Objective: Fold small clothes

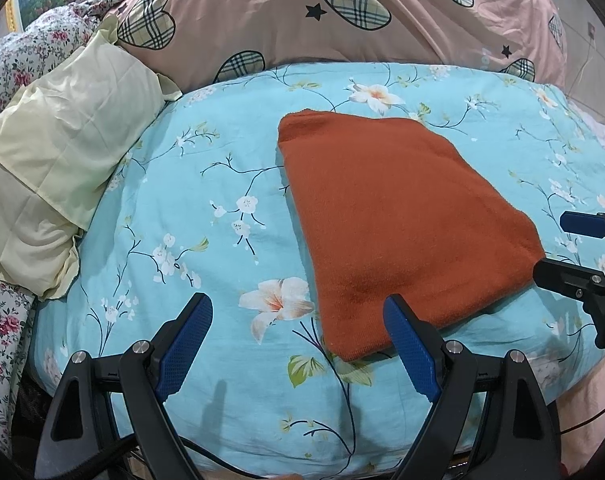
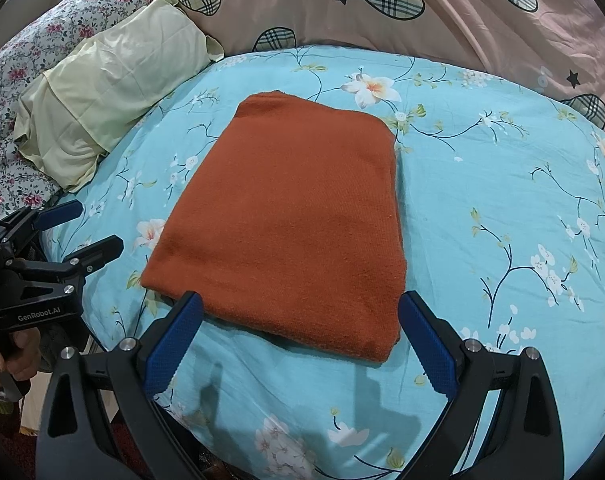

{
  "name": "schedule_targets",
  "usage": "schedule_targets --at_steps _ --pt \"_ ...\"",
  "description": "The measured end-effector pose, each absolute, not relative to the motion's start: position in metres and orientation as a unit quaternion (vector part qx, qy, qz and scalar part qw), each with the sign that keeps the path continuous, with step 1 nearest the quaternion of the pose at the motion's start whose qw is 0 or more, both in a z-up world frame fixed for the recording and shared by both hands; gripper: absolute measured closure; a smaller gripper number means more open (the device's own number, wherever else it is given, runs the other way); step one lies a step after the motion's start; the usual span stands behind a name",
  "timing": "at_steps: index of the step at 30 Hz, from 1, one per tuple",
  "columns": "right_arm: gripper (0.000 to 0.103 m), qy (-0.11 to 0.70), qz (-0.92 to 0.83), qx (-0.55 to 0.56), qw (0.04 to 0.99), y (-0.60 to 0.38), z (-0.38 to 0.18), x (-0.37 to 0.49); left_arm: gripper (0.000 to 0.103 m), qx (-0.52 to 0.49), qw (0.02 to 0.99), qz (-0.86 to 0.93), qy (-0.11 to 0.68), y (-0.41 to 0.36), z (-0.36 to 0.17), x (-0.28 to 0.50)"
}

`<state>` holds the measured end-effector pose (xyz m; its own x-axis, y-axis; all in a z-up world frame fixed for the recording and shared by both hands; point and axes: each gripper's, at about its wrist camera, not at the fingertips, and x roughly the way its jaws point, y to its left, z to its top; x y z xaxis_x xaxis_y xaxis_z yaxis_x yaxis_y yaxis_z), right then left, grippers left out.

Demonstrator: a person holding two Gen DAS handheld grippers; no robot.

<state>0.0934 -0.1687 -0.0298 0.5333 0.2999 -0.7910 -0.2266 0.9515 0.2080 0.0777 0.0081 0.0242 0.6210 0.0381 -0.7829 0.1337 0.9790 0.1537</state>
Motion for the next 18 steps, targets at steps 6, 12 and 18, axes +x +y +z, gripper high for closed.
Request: schedule_targets --at_steps 6,12,18 --pt "0.005 0.459 0.150 0.040 0.875 -0.1683 -0.0295 0.0935 0.015 0.099 0.895 -0.026 0.435 0.0082 0.0243 0.0768" --pt "0.005 0.458 0.150 0.041 0.875 -0.1677 -0.0274 0.0953 0.015 0.097 0.895 -0.026 0.434 0.0092 0.0251 0.0773" --pt "0.005 0.458 0.151 0.040 0.875 -0.1678 -0.0267 0.0953 0.015 0.096 0.895 -0.026 0.434 0.0091 0.0251 0.0769"
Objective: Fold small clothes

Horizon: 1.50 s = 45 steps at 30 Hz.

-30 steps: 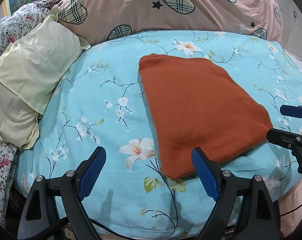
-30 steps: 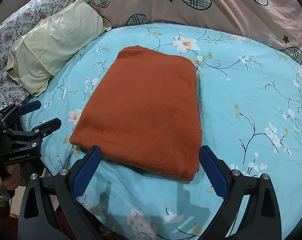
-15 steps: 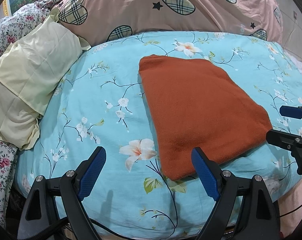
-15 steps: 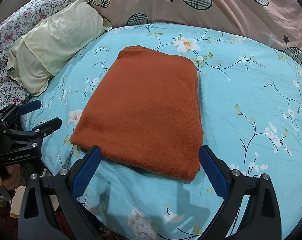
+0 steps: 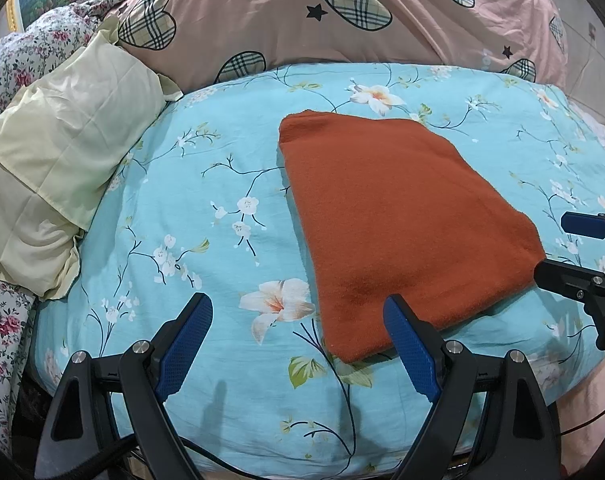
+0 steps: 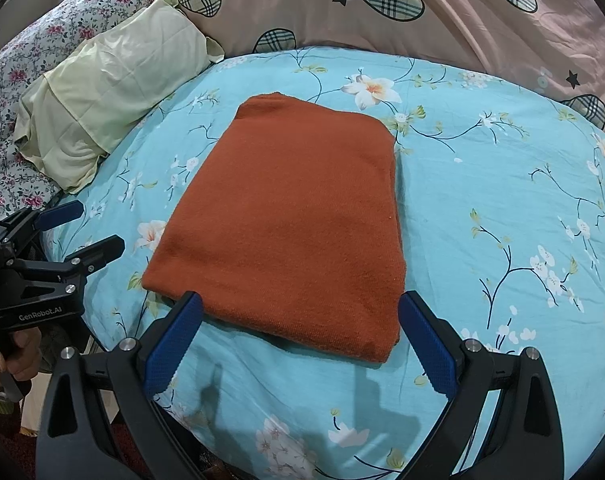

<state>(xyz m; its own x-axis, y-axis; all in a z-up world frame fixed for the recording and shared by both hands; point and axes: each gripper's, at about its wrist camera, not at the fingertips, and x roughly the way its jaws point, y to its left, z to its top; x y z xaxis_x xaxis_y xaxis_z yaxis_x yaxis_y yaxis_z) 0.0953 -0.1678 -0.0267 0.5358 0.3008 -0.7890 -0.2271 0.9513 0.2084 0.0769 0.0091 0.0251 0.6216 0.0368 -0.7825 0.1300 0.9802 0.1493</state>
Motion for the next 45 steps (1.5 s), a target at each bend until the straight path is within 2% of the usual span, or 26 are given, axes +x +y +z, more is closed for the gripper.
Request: schedule_targets --at_steps 31,45 --pt "0.005 0.457 0.152 0.042 0.875 -0.174 -0.030 0.105 0.015 0.097 0.895 -0.032 0.435 0.005 0.025 0.085" --pt "0.005 0.460 0.146 0.058 0.874 -0.186 -0.037 0.135 0.015 0.068 0.899 -0.036 0.431 0.011 0.023 0.117"
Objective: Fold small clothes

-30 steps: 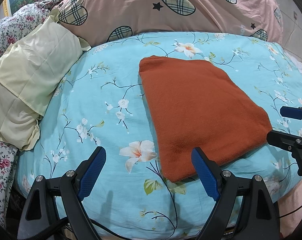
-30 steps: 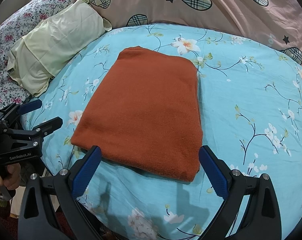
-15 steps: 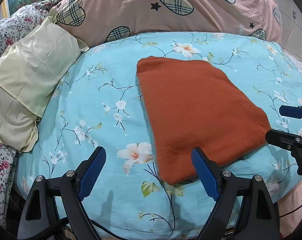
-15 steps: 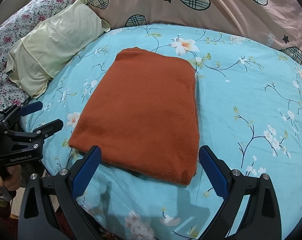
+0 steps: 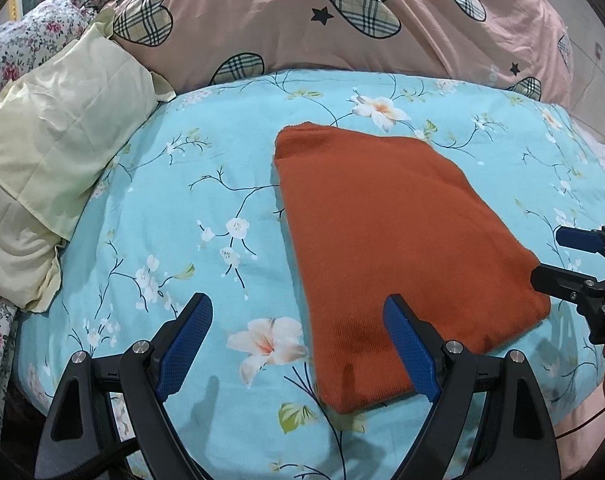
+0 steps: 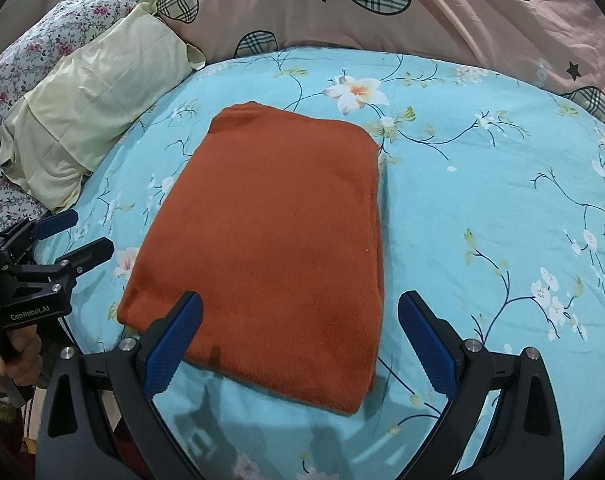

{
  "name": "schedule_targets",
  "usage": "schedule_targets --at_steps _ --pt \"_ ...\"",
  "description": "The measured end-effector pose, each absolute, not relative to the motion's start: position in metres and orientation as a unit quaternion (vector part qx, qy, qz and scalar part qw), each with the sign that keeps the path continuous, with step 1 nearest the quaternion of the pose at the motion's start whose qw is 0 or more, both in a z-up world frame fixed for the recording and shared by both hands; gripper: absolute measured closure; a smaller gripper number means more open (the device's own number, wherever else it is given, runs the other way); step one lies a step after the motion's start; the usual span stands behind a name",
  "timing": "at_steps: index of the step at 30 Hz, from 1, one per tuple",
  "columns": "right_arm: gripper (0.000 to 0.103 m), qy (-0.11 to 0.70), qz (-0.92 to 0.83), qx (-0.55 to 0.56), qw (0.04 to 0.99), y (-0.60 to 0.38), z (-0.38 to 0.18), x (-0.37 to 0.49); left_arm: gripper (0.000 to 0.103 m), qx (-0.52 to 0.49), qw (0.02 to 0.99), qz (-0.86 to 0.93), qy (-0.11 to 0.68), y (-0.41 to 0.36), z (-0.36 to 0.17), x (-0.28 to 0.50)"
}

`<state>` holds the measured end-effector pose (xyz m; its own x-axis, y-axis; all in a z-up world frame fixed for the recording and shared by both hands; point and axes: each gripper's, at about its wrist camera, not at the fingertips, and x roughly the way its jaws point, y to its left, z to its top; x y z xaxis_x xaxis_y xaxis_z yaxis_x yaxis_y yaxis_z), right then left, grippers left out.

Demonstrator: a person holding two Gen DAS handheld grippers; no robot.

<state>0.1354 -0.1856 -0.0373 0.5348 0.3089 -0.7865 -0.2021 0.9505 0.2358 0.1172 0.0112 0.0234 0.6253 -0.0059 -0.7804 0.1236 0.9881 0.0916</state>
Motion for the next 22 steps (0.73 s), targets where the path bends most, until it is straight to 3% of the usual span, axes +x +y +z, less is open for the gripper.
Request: schedule_targets --at_steps 11,22 --pt "0.005 0.463 0.155 0.060 0.871 -0.1805 -0.0434 0.1388 0.015 0.076 0.896 -0.022 0.436 0.0081 0.0183 0.1180" --pt "0.005 0.461 0.151 0.069 0.871 -0.1868 -0.0451 0.1395 0.008 0.089 0.897 -0.020 0.434 0.0026 0.0170 0.1146"
